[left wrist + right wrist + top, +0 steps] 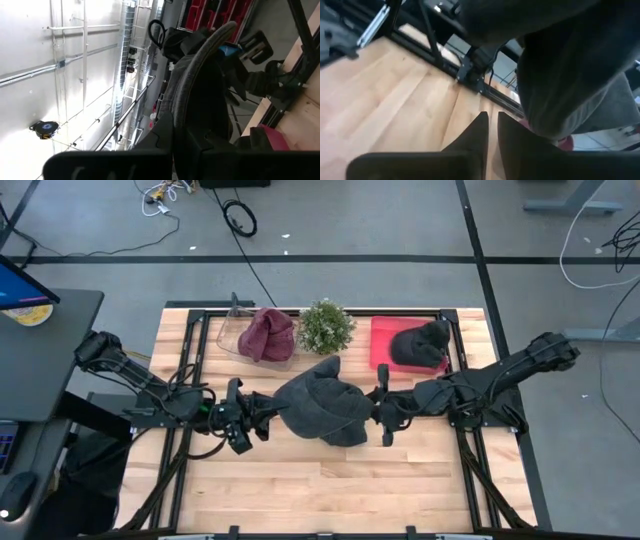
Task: Pick & Place hat
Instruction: Put the right black cap into the pink bin
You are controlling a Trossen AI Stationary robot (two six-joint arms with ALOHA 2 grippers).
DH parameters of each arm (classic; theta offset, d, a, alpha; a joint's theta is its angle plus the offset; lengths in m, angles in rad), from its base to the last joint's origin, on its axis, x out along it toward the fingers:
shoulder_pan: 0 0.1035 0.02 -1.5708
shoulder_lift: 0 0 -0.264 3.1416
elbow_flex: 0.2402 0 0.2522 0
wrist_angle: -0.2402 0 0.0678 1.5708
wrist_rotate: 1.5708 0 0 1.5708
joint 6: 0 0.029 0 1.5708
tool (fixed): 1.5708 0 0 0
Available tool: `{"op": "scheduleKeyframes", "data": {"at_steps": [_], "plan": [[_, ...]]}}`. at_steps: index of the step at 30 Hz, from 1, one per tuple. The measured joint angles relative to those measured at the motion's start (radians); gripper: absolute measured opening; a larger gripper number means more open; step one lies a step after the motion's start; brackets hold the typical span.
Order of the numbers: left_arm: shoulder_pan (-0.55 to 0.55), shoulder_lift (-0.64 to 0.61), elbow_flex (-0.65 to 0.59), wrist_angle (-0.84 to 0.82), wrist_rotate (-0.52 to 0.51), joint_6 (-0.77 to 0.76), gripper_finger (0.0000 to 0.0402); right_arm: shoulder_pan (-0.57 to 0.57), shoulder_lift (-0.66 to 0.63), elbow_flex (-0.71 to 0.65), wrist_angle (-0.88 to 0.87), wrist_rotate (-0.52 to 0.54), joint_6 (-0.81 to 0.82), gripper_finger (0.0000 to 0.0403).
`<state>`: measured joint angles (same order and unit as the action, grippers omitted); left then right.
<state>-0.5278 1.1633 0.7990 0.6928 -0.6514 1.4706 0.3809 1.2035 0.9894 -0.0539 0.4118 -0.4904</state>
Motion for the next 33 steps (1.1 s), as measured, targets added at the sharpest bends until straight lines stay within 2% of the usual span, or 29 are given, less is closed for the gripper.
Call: {"op": "scheduleKeyframes", "data": {"at_steps": [4, 9, 13, 17, 21, 25, 33], "plan": [[0.000, 0.000, 0.000, 0.000, -0.001, 0.004, 0.0012, 0.000, 0.001, 0.000, 0.004, 0.000, 0.079, 0.0079], [-0.003, -0.008, 0.001, 0.005, -0.003, 0.007, 0.0012, 0.000, -0.003, 0.000, 0.014, 0.000, 0.136, 0.0167], [-0.013, -0.014, 0.001, 0.011, -0.003, 0.007, 0.0014, 0.000, -0.003, 0.000, -0.029, 0.001, 0.059, 0.0241], [-0.036, -0.025, 0.001, 0.013, 0.000, 0.007, 0.0011, 0.000, -0.002, 0.000, -0.043, 0.050, -0.048, 0.0286], [-0.043, -0.034, 0.001, 0.014, 0.001, 0.007, 0.0013, -0.001, -0.002, 0.000, 0.011, 0.104, -0.079, 0.0301], [-0.046, -0.040, 0.001, 0.016, 0.000, 0.008, 0.0011, -0.001, -0.002, 0.000, 0.085, 0.104, -0.083, 0.0299], [-0.047, -0.040, 0.001, 0.013, 0.023, 0.007, 0.0013, -0.002, 0.005, 0.000, 0.227, -0.001, -0.086, 0.0291]]}}
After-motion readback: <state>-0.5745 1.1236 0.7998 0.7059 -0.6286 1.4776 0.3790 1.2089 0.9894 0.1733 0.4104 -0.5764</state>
